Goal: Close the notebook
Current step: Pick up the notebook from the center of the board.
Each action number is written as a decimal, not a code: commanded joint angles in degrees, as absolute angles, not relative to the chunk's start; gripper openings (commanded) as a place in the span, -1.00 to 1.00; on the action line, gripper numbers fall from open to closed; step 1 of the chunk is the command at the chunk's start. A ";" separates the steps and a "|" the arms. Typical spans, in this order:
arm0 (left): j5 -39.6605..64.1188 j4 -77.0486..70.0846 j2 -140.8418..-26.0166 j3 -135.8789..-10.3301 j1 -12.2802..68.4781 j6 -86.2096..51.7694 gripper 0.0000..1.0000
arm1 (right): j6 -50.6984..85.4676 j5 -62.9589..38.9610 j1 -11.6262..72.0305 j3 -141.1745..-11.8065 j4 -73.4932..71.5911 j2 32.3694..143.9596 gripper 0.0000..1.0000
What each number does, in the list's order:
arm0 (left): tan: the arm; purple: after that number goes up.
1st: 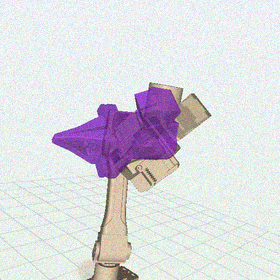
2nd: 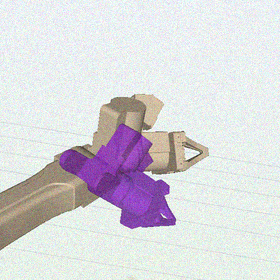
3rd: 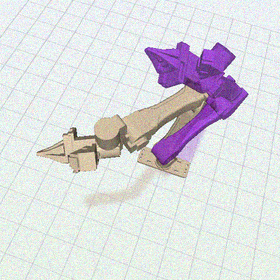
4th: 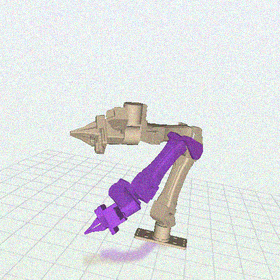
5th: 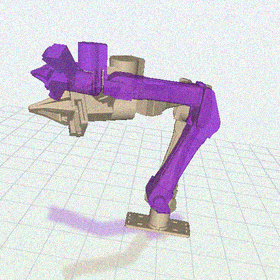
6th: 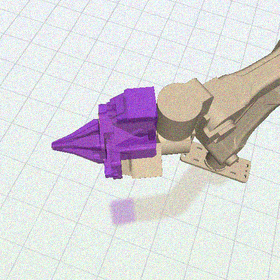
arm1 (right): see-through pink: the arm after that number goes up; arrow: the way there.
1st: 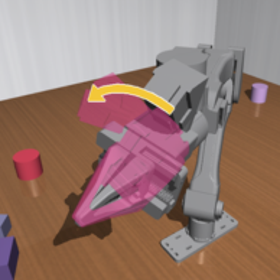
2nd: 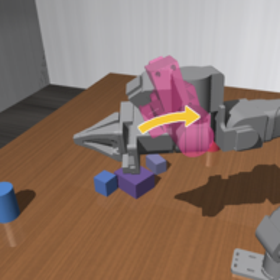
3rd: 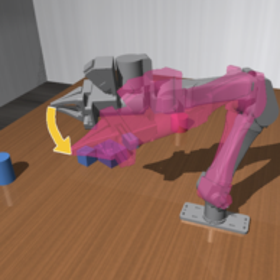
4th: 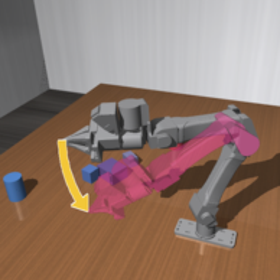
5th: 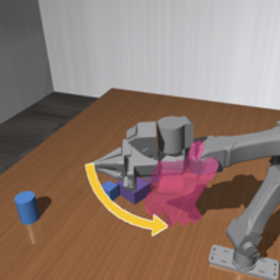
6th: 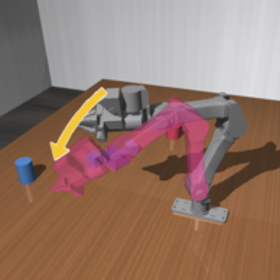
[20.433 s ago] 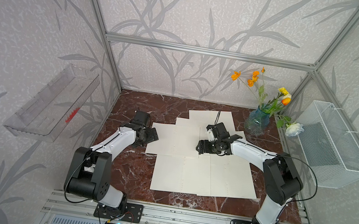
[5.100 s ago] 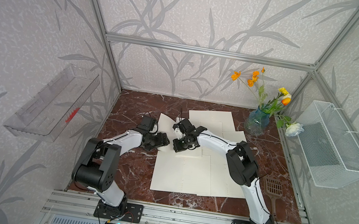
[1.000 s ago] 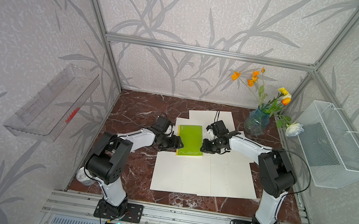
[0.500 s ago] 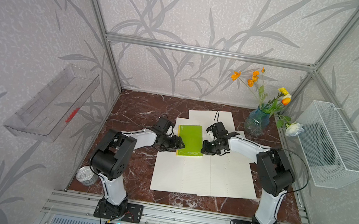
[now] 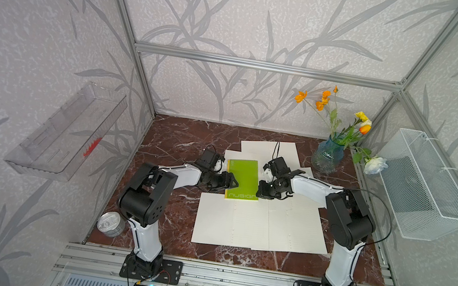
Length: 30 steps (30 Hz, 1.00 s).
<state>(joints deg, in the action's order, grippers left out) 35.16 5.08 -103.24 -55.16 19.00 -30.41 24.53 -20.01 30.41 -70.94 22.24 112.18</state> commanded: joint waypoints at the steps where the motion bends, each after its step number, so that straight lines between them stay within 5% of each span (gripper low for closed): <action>1: 36.44 5.34 -105.05 -54.94 19.26 -31.33 0.47 | 25.14 -20.17 30.93 -69.70 21.53 113.52 -0.73; 30: 50.57 -10.12 -100.72 -52.64 19.25 -40.41 0.49 | 26.06 -21.45 32.78 -69.73 19.46 114.96 -0.74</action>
<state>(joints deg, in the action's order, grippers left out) 40.51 -5.54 -101.60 -52.73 17.19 -38.98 26.33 -19.31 30.81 -70.37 21.08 112.18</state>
